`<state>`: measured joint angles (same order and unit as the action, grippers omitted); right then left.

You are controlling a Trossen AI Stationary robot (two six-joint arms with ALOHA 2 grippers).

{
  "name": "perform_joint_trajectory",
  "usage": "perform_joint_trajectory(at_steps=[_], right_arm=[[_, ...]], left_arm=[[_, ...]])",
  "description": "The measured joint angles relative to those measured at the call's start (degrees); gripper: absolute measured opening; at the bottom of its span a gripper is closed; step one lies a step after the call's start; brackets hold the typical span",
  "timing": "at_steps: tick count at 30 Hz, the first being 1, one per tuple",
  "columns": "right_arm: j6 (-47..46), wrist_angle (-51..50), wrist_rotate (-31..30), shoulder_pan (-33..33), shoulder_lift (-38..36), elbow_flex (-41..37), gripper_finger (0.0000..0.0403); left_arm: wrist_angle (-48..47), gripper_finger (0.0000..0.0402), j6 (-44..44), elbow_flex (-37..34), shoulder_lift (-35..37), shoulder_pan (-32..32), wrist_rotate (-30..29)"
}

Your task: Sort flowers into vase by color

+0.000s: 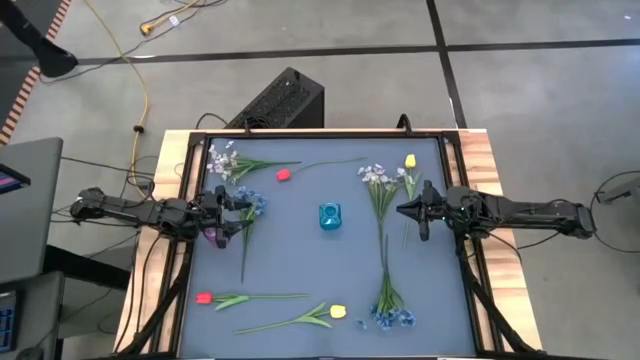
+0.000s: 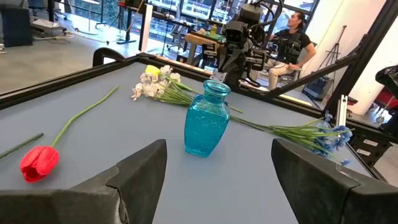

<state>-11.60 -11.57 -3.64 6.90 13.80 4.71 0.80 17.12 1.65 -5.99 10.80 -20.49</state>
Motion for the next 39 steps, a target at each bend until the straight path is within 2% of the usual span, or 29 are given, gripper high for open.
perform_joint_trajectory(at_steps=[21,29,32,35,39], right_arm=[[0.0,0.0,0.0,0.0,0.0,0.0,0.0064],[0.0,0.0,0.0,0.0,0.0,0.0,0.0064],[0.0,0.0,0.0,0.0,0.0,0.0,0.0064],[0.0,0.0,0.0,0.0,0.0,0.0,0.0064],[0.2,0.0,0.0,0.0,0.0,0.0,0.0064]], left_arm=[[0.0,0.0279,0.2,0.0,0.0,0.0,0.0],[0.0,0.0279,5.1,0.0,0.0,0.0,0.0],[0.0,0.0279,12.0,0.0,0.0,0.0,-0.7],[0.2,0.0279,21.7,0.0,-0.1,-0.1,-4.1],[0.3,0.0279,30.4,0.0,-0.1,-0.1,-7.0]])
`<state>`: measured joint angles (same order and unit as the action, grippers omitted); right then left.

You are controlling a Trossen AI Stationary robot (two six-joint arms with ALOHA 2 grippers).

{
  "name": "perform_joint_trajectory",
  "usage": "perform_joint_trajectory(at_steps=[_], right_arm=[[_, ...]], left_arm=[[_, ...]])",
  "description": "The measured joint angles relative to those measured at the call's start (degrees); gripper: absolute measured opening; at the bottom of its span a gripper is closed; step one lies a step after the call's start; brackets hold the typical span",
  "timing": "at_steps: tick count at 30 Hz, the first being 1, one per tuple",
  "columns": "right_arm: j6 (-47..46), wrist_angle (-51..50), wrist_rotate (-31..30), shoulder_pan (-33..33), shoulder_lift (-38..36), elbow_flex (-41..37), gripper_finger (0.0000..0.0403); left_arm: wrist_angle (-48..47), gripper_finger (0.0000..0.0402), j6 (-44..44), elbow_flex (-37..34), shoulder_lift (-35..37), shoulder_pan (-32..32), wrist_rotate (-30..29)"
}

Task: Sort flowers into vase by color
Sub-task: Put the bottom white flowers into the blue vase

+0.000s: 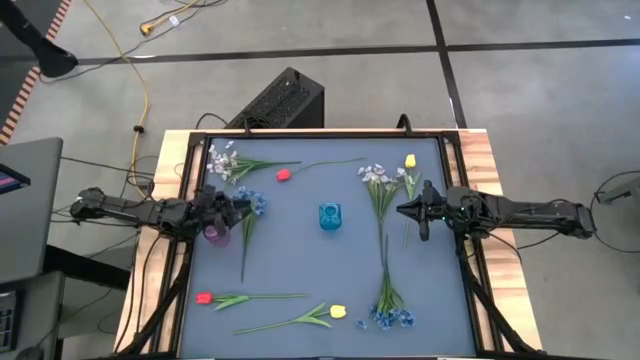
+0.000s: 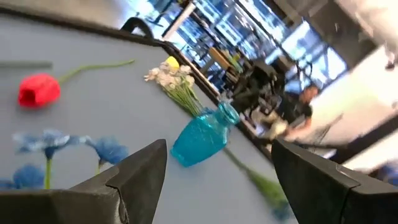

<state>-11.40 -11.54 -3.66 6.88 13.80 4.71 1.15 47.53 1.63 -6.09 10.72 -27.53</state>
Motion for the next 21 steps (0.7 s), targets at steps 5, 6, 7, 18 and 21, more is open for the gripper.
perform_joint_trajectory(at_steps=[5,6,7,18,21], right_arm=[[1.2,0.8,0.0,0.0,0.0,-0.1,0.0064],[1.2,0.8,0.0,0.0,0.0,-0.1,0.0064],[1.2,0.9,0.0,0.0,0.0,-0.1,0.0064],[1.3,11.0,0.8,0.0,0.0,-0.2,0.0064],[1.4,17.5,0.8,-0.1,0.0,-0.1,0.0064]], left_arm=[[0.0,0.0279,7.6,0.0,0.0,0.0,-0.1],[0.0,0.0279,8.3,0.0,0.0,0.0,-0.1],[0.0,0.0279,8.9,0.0,0.0,0.0,-0.1],[5.1,0.0279,-2.0,-0.2,0.1,-0.5,0.4],[8.3,0.0279,-7.1,-0.1,0.1,-1.5,0.7]])
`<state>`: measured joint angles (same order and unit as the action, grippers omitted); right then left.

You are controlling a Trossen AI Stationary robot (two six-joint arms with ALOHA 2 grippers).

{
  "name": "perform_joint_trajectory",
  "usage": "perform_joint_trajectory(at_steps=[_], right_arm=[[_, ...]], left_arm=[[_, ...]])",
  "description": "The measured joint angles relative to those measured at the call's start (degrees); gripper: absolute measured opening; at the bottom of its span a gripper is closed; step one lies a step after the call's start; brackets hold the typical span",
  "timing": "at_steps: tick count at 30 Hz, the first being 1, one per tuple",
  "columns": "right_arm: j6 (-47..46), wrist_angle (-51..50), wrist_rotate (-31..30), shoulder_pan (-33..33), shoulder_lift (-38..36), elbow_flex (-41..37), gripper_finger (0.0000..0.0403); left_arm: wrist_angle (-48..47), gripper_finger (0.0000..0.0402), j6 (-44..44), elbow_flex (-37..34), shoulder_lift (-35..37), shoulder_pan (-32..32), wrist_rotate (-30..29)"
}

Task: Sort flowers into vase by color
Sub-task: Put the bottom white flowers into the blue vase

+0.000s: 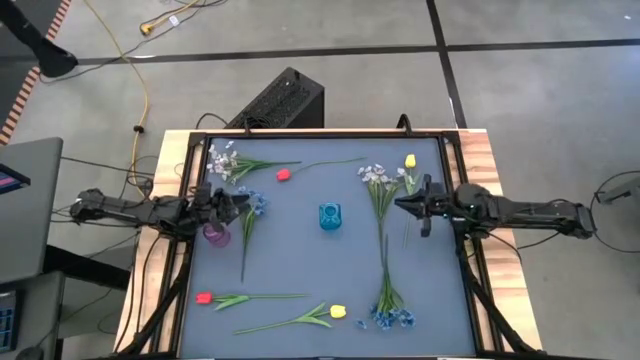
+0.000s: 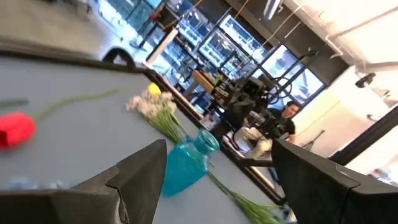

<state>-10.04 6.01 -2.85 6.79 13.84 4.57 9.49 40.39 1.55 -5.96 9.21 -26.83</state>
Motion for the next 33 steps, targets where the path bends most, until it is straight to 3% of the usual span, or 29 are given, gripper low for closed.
perform_joint_trajectory(at_steps=[5,17,22,30,33], right_arm=[[-2.8,0.1,0.0,0.0,2.5,3.7,0.0064],[-1.4,-7.6,2.1,-1.8,18.4,22.3,0.0064],[1.4,-14.6,0.7,-5.1,26.3,32.9,0.0064],[-9.4,-29.6,-0.1,-4.0,39.6,50.4,0.0064],[-10.0,-35.9,2.2,-3.4,45.1,57.8,0.0064]], left_arm=[[-1.5,0.0279,-7.1,3.0,-0.1,-2.6,2.3],[-18.9,0.0279,-21.6,19.4,-1.6,-7.0,4.1],[-19.6,0.0279,-26.9,25.2,-8.5,-7.6,4.7],[-19.6,0.0279,-34.9,33.3,-22.4,-7.7,7.2],[-19.6,0.0279,-35.4,36.0,-26.4,-8.3,9.0]])
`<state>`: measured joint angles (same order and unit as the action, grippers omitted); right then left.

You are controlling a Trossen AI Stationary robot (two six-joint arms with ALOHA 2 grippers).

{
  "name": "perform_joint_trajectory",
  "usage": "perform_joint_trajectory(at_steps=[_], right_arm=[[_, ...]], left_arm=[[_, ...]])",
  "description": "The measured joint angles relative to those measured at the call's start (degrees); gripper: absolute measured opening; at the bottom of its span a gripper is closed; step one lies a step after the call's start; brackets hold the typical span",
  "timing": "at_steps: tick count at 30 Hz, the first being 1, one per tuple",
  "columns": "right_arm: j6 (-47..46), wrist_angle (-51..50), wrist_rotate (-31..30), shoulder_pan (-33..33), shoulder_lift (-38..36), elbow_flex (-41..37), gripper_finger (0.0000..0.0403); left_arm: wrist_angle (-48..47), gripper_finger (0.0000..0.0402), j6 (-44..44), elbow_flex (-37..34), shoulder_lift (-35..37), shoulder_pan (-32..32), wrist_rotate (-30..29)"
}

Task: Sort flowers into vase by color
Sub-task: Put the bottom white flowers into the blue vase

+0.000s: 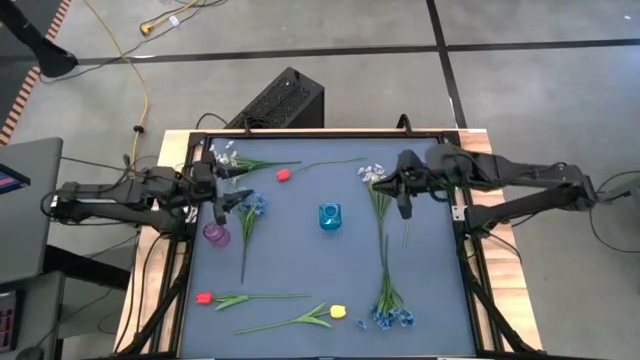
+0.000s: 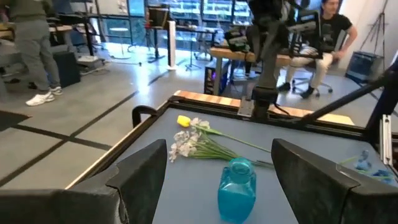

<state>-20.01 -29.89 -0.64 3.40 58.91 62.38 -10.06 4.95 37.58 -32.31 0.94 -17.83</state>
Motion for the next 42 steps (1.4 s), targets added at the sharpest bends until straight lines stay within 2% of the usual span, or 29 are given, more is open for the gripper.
perform_joint_trajectory(at_steps=[4,7,11,14,20,25,29,34,37,42], right_arm=[[-2.9,-6.0,0.6,0.0,7.5,10.0,0.0064],[-9.2,-10.1,0.7,0.8,12.1,16.5,0.0064],[-13.4,-14.2,0.6,1.4,17.0,21.6,0.0064],[-15.2,-18.0,0.8,1.3,19.7,22.7,0.0064],[-15.5,-24.9,1.6,2.0,24.0,22.6,0.0088],[-22.6,-32.6,-2.6,2.4,26.8,22.7,0.0151],[-29.6,-41.2,-5.2,4.1,28.2,21.3,0.0211],[-33.1,-37.8,-5.8,4.2,26.4,13.9,0.0254],[-36.9,-35.8,-4.8,4.7,26.1,9.0,0.026],[-41.6,-30.2,-6.7,4.5,26.1,2.6,0.0261]], left_arm=[[-0.5,0.0279,-0.3,4.0,-3.9,-1.9,2.6],[-3.2,0.0279,-0.1,8.0,-6.0,-3.9,3.0],[-10.6,0.027,0.1,12.4,-8.6,-6.0,3.0],[-12.7,0.0242,0.1,13.4,-9.9,-6.7,3.4],[-13.1,0.0151,-3.5,13.5,-12.1,-6.8,3.8],[-13.4,0.0069,-5.0,13.5,-13.1,-6.8,3.9],[-14.0,0.0012,-0.9,13.5,-13.4,-6.8,3.9],[-13.8,0.0005,1.1,13.5,-14.0,-7.4,3.9],[-13.4,0.0003,3.4,13.5,-14.2,-8.0,3.8],[-12.5,0.0005,5.0,13.5,-14.2,-8.2,2.1]])
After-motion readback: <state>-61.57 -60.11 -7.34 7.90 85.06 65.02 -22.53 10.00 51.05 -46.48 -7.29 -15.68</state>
